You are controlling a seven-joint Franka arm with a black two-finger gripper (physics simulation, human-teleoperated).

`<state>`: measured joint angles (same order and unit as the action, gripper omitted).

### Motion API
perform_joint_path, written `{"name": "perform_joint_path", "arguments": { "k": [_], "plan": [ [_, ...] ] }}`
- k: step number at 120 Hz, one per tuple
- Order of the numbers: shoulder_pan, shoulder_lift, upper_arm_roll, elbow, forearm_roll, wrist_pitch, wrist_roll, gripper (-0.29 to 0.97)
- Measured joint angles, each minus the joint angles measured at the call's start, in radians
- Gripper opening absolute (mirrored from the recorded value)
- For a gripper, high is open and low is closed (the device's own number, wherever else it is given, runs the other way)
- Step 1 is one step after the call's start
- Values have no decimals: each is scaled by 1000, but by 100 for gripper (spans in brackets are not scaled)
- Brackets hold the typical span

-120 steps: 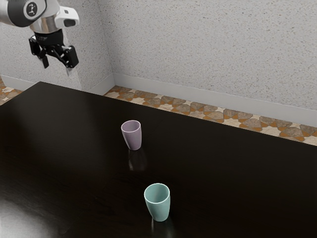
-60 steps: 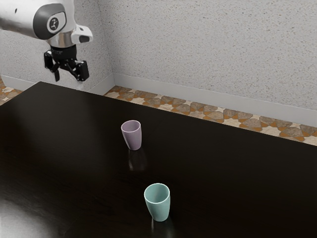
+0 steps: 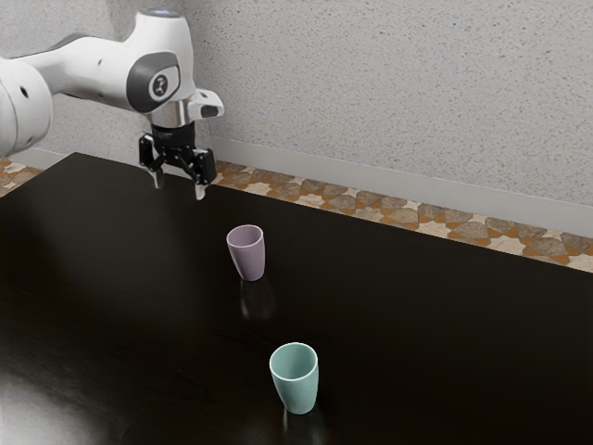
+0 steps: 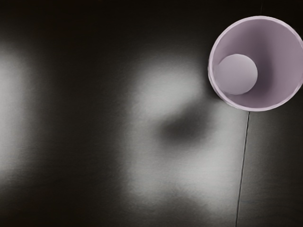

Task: Place the left cup onto the right cup

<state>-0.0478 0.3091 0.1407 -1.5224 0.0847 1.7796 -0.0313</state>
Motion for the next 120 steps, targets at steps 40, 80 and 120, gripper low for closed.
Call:
{"name": "perform_joint_path", "arguments": {
  "k": [40,80,120],
  "plan": [
    [14,124,-41,108,-4,59,-23,68],
    [15,202,-72,154,-19,89,-37,68],
    [22,262,-91,155,-50,131,-47,68]
  ]
}}
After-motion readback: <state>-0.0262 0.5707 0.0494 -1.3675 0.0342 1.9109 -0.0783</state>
